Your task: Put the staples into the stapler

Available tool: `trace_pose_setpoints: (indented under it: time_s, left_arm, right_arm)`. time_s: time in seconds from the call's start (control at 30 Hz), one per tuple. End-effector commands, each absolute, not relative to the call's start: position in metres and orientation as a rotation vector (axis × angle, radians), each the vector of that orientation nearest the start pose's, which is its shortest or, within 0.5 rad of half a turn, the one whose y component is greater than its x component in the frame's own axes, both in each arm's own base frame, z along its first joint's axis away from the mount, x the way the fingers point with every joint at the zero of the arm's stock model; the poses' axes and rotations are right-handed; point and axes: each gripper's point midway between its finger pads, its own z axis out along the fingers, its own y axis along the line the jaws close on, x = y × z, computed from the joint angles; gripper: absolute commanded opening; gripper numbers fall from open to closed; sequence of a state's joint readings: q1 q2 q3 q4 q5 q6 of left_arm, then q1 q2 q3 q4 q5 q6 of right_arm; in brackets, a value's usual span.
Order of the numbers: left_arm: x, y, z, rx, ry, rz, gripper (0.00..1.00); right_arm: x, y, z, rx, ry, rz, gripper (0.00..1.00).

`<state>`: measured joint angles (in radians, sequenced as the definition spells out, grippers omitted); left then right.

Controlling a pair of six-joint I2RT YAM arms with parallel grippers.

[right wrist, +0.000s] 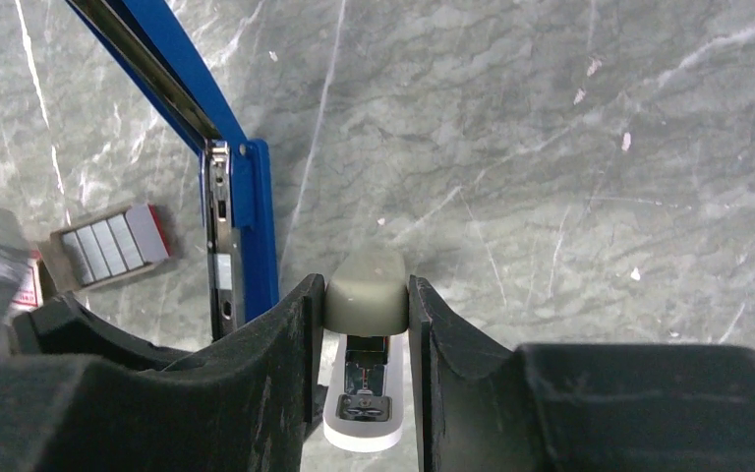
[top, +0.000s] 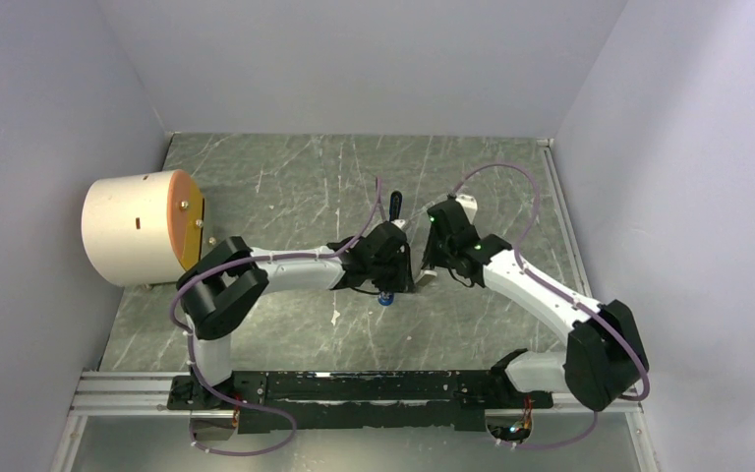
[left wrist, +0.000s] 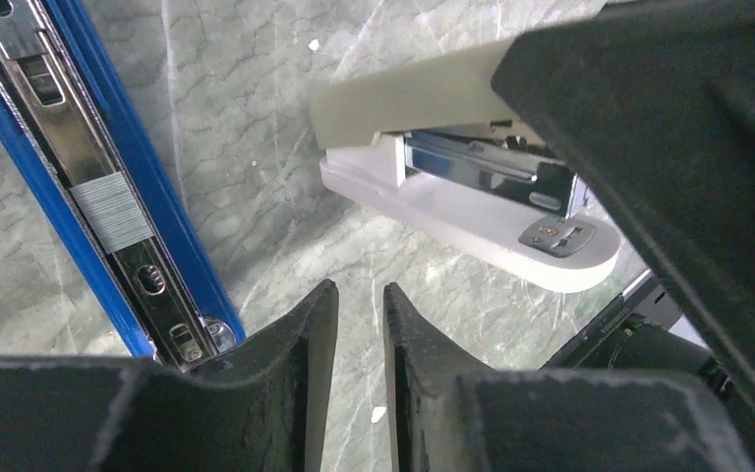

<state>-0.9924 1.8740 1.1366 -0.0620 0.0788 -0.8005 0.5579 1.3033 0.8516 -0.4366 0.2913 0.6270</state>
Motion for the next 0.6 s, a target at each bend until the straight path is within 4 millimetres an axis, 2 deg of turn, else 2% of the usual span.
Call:
trace_pose_setpoints:
  time_s: [0.0,0.17,0.37,0.57]
  left_arm:
    - [0.224,-0.425,0.076,0.293,2.501,-0.917,0.31]
    - [0.225,-0.430,0.083,0.260,2.487,-0.959,0.35]
    - [0.229,-0.431,0.093,0.248,2.456,-0.970,0.37]
    - [0.225,-0.429,0.086,0.251,2.475,-0.965,0.37]
  right_arm:
    - [0.286,0.148,0.110,0.217,2.352,0.229,0.29]
    - [0.279,0.147,0.117,0.222,2.283,0.273,0.28]
    - [0.280,0.145,0.131,0.209,2.174,0.281,0.25]
    - [0.281,0.146,0.140,0.212,2.152,0.264,0.24]
